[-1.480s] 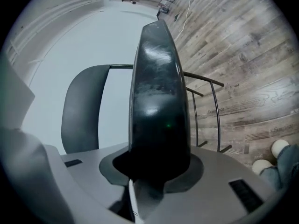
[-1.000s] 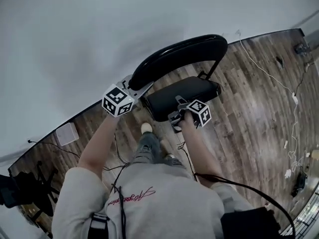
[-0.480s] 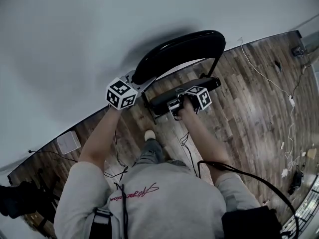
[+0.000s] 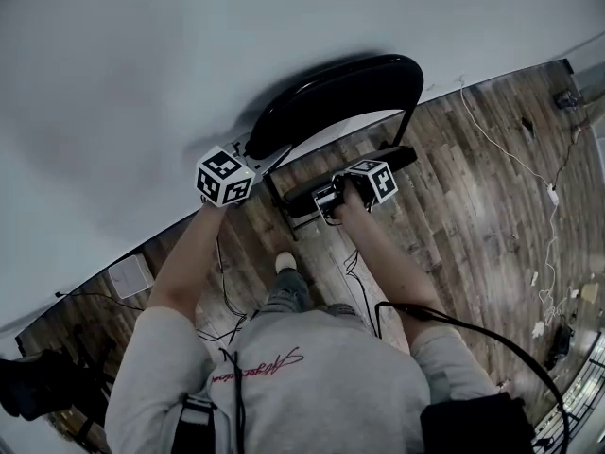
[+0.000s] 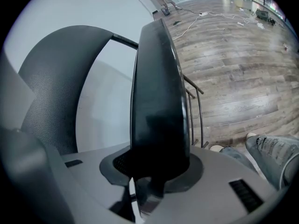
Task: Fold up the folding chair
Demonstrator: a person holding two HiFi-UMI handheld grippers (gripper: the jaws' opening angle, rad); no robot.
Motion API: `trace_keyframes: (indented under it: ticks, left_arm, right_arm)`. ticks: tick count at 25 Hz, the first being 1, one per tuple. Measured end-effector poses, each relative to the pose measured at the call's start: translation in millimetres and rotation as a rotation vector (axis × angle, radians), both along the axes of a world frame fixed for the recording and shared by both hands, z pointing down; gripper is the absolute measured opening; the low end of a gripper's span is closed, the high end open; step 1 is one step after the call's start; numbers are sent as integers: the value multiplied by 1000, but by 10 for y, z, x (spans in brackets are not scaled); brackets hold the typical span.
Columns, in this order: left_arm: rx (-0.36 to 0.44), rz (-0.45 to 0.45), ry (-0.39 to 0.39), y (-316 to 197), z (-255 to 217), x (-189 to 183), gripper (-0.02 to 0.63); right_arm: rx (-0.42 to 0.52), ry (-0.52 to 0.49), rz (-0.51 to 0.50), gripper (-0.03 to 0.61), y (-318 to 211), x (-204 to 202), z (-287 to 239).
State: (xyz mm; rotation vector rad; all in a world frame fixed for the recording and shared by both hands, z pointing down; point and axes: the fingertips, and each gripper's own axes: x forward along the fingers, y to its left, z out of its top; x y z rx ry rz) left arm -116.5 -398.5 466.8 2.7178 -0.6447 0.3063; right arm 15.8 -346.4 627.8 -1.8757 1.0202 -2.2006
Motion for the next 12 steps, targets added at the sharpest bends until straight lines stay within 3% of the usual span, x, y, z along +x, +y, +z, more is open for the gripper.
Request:
trace_keyframes:
  ticks: [12]
  left_arm:
    - [-4,-12,-3,-161,33,-124,80]
  right_arm:
    - [-96,50,-23,135,-304,-170,29]
